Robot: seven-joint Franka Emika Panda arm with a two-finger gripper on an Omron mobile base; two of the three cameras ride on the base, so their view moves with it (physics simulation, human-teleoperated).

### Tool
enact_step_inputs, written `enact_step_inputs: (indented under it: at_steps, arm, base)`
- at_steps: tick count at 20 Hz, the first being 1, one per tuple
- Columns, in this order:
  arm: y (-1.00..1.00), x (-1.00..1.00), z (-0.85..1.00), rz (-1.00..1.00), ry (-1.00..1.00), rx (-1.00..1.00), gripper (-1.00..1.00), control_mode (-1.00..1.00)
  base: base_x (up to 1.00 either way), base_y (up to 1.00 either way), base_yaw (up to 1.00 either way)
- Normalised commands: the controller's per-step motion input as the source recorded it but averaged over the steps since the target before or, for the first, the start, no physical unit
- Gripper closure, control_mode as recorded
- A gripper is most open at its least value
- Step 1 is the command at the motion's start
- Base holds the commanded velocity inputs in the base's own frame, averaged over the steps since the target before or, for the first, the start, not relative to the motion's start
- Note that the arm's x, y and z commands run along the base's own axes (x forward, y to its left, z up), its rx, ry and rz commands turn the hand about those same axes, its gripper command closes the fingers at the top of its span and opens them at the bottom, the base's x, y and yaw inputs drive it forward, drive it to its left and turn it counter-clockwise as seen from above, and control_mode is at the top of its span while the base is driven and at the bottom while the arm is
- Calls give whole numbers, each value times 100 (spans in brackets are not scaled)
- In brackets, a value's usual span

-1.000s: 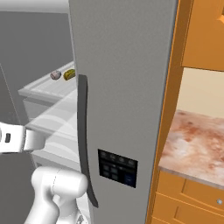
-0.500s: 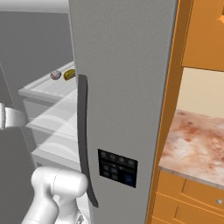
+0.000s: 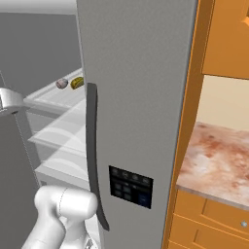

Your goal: Pick the egg and butter from the fridge and place them by the bowl for mixing.

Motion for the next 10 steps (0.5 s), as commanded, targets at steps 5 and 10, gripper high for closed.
enact_step_inputs:
  at_steps: [5, 10]
  arm:
    - [3, 51, 29, 2, -3, -2, -100, -100]
    - [0, 55, 3, 9, 0, 0, -100, -100]
  base:
    - [0, 0, 0]
    - [0, 0, 0]
